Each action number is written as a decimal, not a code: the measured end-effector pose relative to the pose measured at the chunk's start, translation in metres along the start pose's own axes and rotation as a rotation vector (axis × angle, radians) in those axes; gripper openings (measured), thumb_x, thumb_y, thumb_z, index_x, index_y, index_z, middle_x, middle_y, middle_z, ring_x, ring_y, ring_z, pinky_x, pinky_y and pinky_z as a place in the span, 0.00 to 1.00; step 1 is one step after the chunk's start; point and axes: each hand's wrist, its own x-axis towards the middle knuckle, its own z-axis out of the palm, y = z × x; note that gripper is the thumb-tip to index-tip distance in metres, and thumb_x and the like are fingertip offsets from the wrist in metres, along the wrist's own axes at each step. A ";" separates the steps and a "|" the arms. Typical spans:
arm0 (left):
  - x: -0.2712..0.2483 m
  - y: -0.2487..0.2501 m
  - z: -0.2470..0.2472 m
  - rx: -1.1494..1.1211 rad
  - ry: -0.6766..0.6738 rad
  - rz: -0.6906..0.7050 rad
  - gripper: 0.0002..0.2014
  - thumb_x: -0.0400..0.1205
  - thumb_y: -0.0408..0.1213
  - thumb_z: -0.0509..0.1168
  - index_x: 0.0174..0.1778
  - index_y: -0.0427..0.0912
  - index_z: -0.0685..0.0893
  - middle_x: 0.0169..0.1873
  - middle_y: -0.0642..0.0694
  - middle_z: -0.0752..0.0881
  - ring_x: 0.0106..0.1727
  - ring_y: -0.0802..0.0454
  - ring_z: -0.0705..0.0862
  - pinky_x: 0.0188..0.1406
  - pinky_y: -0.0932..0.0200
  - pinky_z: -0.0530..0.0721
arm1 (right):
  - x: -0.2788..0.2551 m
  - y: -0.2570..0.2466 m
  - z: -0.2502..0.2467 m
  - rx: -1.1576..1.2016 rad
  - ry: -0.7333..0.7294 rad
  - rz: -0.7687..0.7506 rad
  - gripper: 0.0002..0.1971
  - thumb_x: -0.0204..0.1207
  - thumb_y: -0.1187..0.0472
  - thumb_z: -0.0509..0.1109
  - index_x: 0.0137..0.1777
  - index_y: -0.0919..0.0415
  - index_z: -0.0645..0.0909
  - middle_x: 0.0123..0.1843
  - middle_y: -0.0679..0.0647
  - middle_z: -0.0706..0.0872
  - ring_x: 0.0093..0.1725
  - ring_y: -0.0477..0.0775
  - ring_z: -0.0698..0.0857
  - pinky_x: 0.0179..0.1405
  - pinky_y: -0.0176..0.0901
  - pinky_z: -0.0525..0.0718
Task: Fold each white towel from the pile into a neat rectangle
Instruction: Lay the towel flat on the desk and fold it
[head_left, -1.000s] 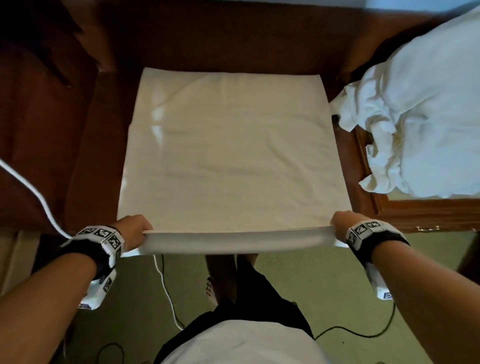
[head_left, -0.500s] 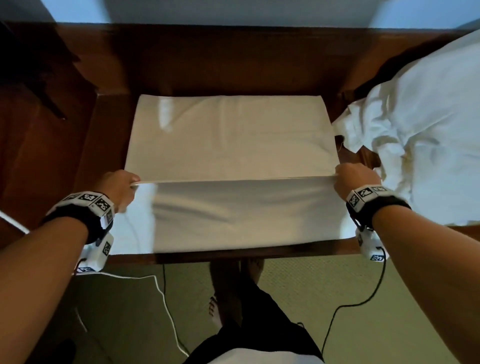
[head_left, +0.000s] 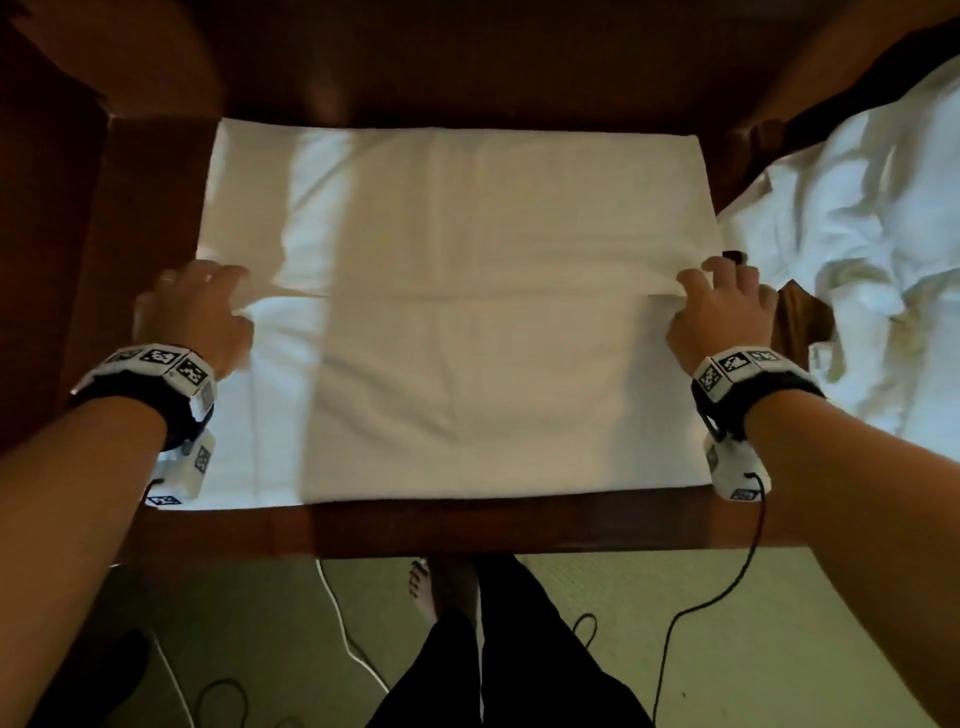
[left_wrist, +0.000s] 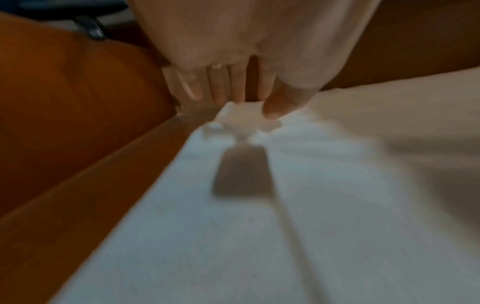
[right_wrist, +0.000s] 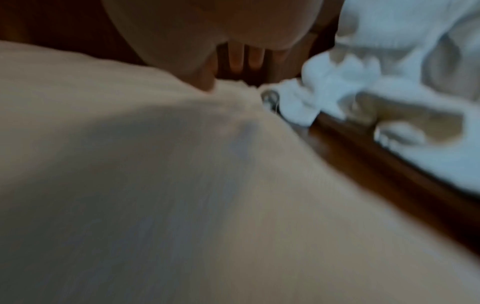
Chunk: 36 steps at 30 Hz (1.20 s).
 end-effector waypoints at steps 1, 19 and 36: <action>-0.013 0.004 0.010 0.001 0.066 0.042 0.28 0.75 0.33 0.73 0.73 0.44 0.79 0.76 0.36 0.75 0.71 0.29 0.74 0.66 0.32 0.75 | -0.012 -0.002 0.010 0.075 0.070 -0.003 0.24 0.74 0.62 0.68 0.72 0.59 0.76 0.76 0.63 0.73 0.74 0.69 0.70 0.71 0.67 0.68; -0.165 0.046 0.113 0.031 -0.142 0.290 0.43 0.79 0.72 0.45 0.89 0.55 0.52 0.89 0.42 0.49 0.88 0.34 0.51 0.79 0.23 0.54 | -0.154 -0.109 0.070 0.216 -0.047 -0.335 0.37 0.80 0.35 0.51 0.87 0.51 0.58 0.89 0.60 0.50 0.87 0.64 0.51 0.78 0.66 0.60; -0.163 0.077 0.120 0.041 -0.116 0.225 0.49 0.72 0.80 0.46 0.88 0.61 0.48 0.89 0.47 0.44 0.88 0.35 0.46 0.79 0.23 0.51 | -0.100 0.000 0.060 0.107 -0.189 -0.076 0.39 0.79 0.29 0.39 0.88 0.44 0.45 0.89 0.54 0.38 0.88 0.58 0.39 0.83 0.67 0.46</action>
